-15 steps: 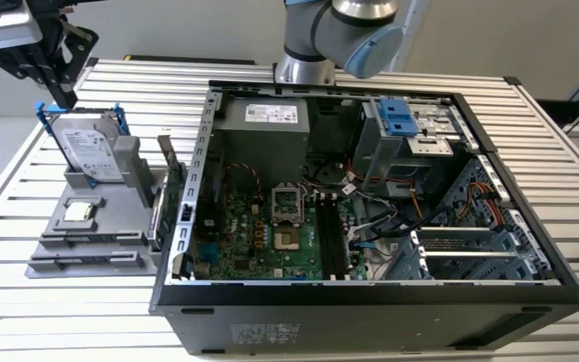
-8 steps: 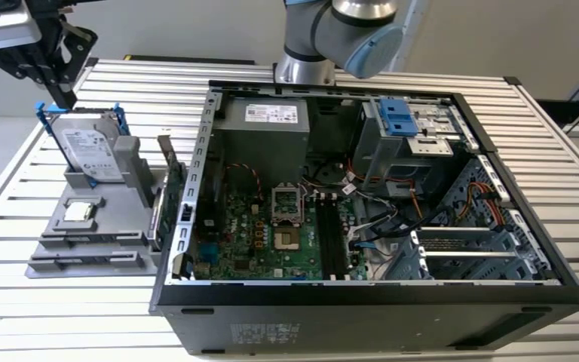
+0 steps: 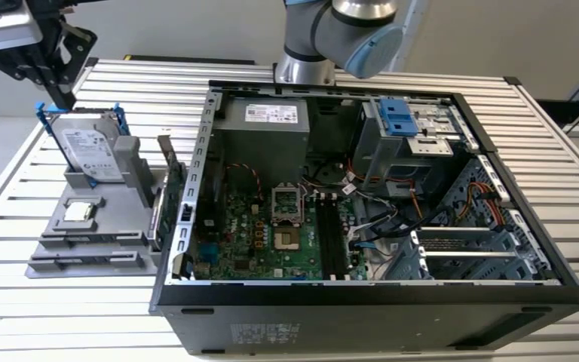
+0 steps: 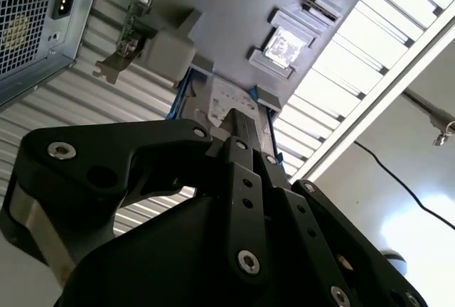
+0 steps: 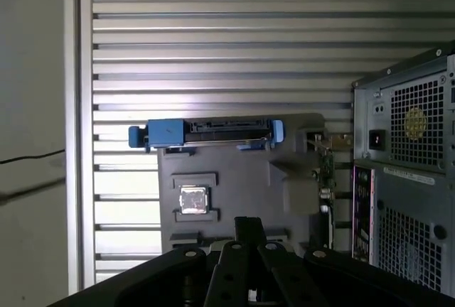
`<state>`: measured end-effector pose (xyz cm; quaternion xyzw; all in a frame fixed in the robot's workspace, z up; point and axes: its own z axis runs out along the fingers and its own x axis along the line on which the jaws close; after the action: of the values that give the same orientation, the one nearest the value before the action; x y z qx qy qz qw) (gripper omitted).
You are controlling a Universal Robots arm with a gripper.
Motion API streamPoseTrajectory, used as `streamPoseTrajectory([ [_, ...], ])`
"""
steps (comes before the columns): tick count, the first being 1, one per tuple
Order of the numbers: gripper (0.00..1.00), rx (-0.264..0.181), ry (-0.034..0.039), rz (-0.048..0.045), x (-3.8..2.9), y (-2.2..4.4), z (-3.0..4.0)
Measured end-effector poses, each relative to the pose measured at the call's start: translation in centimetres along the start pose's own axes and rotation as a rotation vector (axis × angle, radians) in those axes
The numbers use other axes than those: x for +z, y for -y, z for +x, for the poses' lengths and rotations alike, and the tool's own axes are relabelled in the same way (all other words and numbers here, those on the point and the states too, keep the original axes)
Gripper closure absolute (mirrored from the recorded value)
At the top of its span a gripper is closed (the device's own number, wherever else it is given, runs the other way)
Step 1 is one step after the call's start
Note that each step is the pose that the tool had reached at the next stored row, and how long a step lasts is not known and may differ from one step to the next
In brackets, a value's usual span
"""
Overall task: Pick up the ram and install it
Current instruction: 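Reach for the ram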
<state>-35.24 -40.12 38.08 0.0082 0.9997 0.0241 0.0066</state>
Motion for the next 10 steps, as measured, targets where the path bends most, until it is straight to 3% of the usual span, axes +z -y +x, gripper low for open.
streamPoseTrajectory([
  [10,1.0,-0.027,-0.0013,-0.0003,-0.03,0.69,-0.01],
])
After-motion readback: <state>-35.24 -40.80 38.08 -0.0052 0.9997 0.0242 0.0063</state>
